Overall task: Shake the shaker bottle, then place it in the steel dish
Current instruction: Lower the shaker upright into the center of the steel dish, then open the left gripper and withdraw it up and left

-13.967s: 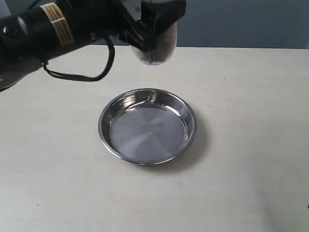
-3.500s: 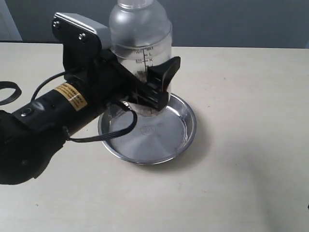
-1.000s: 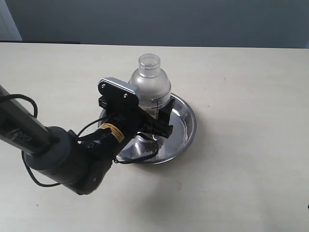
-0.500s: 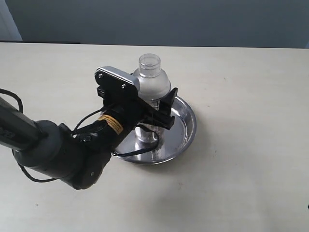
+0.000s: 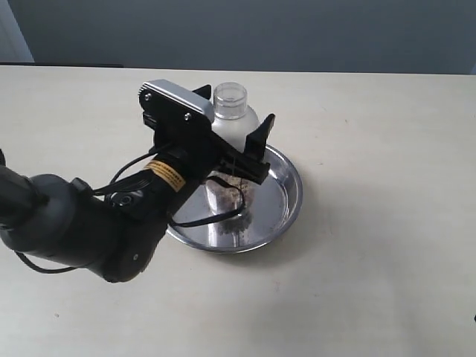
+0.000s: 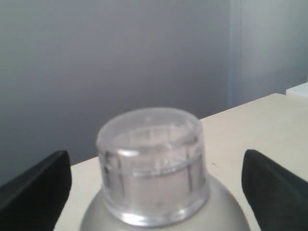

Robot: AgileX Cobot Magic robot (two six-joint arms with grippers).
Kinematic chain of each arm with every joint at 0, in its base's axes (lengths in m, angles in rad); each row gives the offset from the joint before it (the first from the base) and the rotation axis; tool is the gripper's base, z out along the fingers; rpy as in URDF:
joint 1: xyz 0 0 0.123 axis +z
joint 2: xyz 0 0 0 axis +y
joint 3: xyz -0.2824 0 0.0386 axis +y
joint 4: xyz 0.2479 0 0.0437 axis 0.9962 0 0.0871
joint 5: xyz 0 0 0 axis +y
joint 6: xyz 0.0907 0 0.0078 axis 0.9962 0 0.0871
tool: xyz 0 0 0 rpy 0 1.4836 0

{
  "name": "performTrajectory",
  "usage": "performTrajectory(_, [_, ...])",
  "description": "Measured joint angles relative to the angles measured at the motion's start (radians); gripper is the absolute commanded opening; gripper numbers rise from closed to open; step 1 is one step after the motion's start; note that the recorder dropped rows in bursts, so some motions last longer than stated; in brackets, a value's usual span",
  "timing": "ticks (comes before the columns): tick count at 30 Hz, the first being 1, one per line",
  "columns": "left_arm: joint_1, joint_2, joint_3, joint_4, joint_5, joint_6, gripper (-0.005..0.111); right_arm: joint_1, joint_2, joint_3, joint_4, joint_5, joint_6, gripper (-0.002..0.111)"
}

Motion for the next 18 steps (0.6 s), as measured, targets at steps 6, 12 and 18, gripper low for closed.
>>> performTrajectory(6, [0.000,-0.052,0.000,0.000,0.000,0.050,0.089,0.000,0.000,0.000,0.000,0.000,0.000,-0.001])
performTrajectory(12, [0.000,-0.129,0.000,-0.003,0.000,0.055,0.079,0.000,0.000,0.000,0.000,0.000,0.000,-0.001])
performTrajectory(18, [0.000,-0.244,0.000,-0.056,0.087,0.055,0.003,0.000,0.000,0.000,0.000,0.000,0.000,-0.001])
